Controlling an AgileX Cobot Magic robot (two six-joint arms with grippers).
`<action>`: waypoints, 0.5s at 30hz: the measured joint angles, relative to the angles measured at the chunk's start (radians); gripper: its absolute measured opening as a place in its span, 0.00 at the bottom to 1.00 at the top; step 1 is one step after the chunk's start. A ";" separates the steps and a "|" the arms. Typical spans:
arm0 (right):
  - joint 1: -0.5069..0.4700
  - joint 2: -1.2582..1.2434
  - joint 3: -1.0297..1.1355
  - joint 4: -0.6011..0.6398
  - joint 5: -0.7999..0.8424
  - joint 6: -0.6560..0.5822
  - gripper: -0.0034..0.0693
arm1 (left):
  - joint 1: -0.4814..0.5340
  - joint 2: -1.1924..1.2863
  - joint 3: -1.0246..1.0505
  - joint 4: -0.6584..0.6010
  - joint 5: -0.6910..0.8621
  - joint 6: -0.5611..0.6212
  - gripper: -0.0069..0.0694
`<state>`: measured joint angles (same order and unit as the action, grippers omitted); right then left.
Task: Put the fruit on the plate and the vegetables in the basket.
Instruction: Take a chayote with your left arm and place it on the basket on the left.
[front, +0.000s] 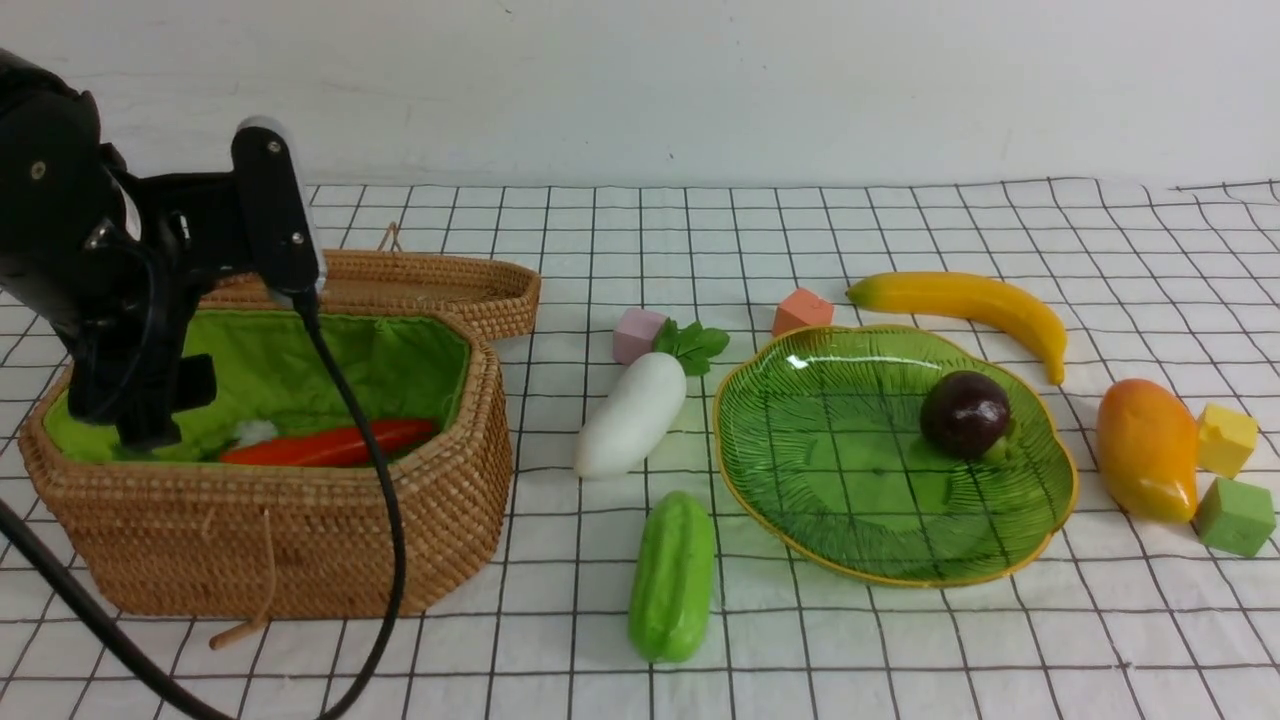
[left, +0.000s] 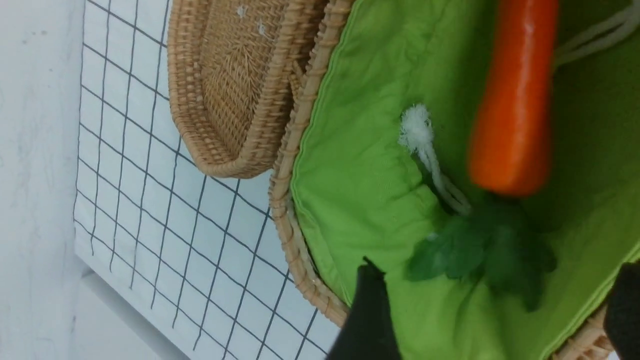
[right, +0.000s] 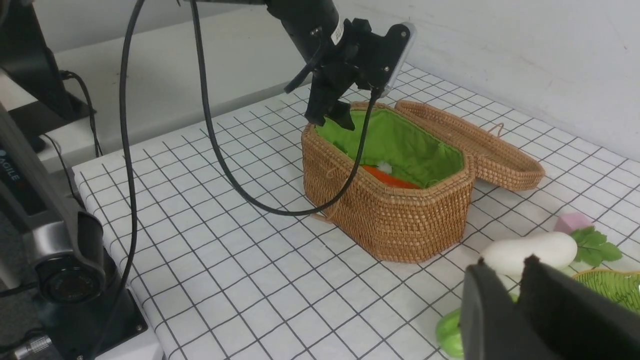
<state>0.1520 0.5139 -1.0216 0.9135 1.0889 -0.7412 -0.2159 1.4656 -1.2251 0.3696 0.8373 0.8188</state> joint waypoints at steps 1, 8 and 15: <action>0.000 0.000 0.000 0.000 0.000 0.001 0.23 | 0.000 -0.008 0.000 0.000 0.003 0.000 0.84; 0.000 0.000 0.000 0.000 -0.001 0.017 0.23 | -0.011 -0.072 0.000 -0.274 0.016 -0.196 0.52; 0.000 0.000 0.000 -0.083 0.005 0.218 0.23 | -0.262 -0.103 0.000 -0.594 0.050 -0.587 0.07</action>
<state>0.1520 0.5139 -1.0216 0.8304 1.0938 -0.5233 -0.4775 1.3622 -1.2251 -0.2240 0.8869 0.2320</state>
